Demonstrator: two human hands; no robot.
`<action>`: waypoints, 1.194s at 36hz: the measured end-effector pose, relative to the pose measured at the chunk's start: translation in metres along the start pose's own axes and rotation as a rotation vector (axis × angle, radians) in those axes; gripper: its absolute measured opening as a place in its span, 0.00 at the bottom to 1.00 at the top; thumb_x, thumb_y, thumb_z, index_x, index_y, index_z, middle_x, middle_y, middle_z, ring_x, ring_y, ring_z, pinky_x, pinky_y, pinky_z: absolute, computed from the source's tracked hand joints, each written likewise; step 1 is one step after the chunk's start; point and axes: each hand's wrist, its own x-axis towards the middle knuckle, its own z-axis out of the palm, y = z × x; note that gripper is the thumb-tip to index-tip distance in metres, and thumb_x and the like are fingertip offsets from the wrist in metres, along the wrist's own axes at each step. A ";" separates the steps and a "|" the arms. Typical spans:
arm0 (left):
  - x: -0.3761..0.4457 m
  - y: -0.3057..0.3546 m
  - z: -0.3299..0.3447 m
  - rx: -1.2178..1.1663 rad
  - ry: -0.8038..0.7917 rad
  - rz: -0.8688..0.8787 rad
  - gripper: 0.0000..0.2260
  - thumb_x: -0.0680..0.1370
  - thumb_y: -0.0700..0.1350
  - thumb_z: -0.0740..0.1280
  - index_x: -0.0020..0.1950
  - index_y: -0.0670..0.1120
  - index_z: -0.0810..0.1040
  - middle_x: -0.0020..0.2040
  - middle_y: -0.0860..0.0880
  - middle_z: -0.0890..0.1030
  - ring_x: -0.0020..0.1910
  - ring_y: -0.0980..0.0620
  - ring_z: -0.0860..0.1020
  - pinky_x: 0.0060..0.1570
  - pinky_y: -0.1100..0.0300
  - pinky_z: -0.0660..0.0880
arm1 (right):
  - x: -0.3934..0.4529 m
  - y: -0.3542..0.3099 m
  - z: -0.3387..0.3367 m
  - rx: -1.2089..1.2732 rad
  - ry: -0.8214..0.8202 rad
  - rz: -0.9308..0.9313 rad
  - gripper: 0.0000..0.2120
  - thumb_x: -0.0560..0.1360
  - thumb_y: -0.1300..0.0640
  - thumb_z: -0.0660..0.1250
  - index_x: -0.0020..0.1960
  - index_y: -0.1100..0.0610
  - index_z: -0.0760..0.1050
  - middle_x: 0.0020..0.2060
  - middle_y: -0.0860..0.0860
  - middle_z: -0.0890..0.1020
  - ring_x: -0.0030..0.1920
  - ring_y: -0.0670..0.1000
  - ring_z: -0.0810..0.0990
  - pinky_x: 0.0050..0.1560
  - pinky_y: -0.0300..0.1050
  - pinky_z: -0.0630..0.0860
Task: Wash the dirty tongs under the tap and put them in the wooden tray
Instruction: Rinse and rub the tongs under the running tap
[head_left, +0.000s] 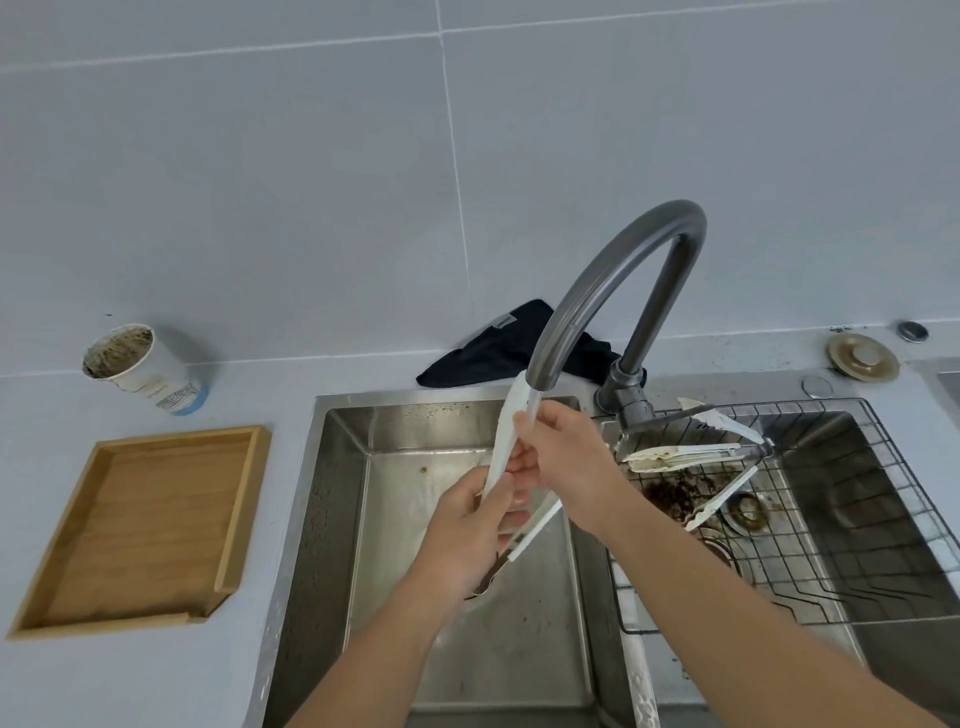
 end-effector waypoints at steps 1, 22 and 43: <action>0.001 0.000 0.000 0.013 0.008 0.024 0.08 0.83 0.49 0.63 0.56 0.51 0.81 0.50 0.49 0.87 0.49 0.52 0.85 0.48 0.61 0.80 | 0.000 0.000 0.000 0.005 0.002 0.007 0.10 0.82 0.59 0.64 0.53 0.66 0.78 0.39 0.62 0.83 0.38 0.56 0.84 0.41 0.48 0.84; 0.017 0.021 0.003 -0.136 0.128 0.228 0.05 0.83 0.45 0.63 0.56 0.53 0.78 0.47 0.51 0.86 0.47 0.54 0.86 0.39 0.64 0.80 | -0.004 0.006 -0.043 -0.248 0.170 -0.029 0.24 0.76 0.54 0.73 0.69 0.46 0.70 0.46 0.51 0.85 0.46 0.55 0.86 0.51 0.55 0.84; 0.018 -0.019 -0.011 0.157 0.199 0.142 0.08 0.83 0.41 0.63 0.50 0.51 0.80 0.40 0.42 0.82 0.32 0.51 0.77 0.32 0.59 0.76 | 0.006 0.016 0.014 -0.080 0.067 -0.006 0.18 0.73 0.71 0.67 0.52 0.49 0.72 0.48 0.63 0.84 0.47 0.61 0.87 0.49 0.58 0.85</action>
